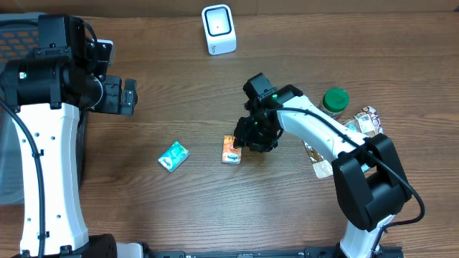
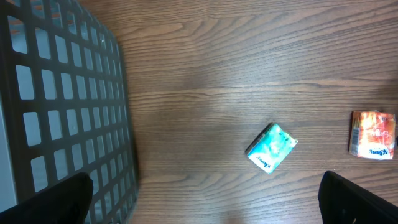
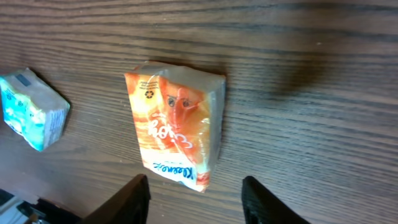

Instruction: Scan the item barcode

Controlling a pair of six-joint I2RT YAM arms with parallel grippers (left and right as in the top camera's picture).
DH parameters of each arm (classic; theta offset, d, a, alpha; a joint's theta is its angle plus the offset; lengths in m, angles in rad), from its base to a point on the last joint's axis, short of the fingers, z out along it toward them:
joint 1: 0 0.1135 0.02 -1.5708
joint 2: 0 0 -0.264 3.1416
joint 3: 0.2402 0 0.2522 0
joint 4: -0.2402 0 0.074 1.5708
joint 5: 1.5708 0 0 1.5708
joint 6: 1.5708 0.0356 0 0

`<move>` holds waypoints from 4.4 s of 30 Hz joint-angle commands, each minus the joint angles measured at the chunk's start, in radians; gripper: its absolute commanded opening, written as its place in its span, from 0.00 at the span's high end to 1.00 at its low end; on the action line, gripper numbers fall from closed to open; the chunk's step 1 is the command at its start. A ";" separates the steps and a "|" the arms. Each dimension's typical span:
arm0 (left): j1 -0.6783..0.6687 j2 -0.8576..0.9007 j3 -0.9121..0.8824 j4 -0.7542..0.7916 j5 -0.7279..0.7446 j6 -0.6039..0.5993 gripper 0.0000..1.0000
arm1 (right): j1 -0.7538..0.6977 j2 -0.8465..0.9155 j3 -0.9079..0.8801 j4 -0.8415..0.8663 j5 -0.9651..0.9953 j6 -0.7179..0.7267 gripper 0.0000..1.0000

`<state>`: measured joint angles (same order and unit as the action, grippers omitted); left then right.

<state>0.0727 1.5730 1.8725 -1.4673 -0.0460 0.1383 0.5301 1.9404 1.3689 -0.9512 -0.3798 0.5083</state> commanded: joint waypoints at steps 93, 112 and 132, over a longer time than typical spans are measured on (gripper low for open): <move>-0.001 0.003 0.008 0.002 -0.002 0.011 0.01 | -0.251 -0.111 -0.171 1.077 -1.180 0.349 0.96; -0.001 0.003 0.008 0.002 -0.002 0.011 0.00 | -0.047 -0.110 -0.163 0.516 -0.402 -0.004 0.96; -0.001 0.003 0.008 0.002 -0.002 0.011 0.00 | 0.077 -0.009 0.613 0.406 1.061 -0.644 0.96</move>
<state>0.0727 1.5730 1.8725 -1.4677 -0.0456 0.1383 0.5961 1.8599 1.9785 -0.6662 0.3614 0.1696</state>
